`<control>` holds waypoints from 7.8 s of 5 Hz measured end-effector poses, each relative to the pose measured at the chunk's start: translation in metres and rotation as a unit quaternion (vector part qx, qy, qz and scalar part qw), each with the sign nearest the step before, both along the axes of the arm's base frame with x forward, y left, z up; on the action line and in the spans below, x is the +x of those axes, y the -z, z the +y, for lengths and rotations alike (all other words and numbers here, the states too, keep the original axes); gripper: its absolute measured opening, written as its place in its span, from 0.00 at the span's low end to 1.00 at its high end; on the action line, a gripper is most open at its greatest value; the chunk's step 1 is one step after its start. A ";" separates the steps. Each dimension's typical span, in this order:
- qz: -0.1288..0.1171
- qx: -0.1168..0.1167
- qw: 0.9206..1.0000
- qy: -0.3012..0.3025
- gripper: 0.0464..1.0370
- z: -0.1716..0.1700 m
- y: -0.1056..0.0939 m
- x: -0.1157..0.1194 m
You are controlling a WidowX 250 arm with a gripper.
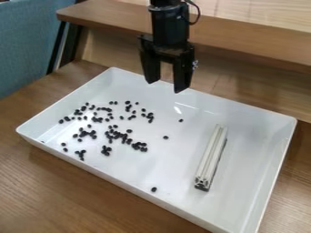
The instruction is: Sweep into pile
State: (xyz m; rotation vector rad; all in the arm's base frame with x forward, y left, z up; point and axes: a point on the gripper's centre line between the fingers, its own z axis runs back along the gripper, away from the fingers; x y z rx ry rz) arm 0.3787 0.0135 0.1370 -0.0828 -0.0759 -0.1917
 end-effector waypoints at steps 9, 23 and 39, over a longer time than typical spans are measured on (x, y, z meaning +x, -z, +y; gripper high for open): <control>0.038 0.037 0.988 -0.143 0.96 -0.084 0.085 -0.012; -0.003 0.097 0.985 0.146 0.36 0.065 0.112 -0.054; 0.004 0.013 1.000 -0.018 0.96 0.093 -0.001 -0.018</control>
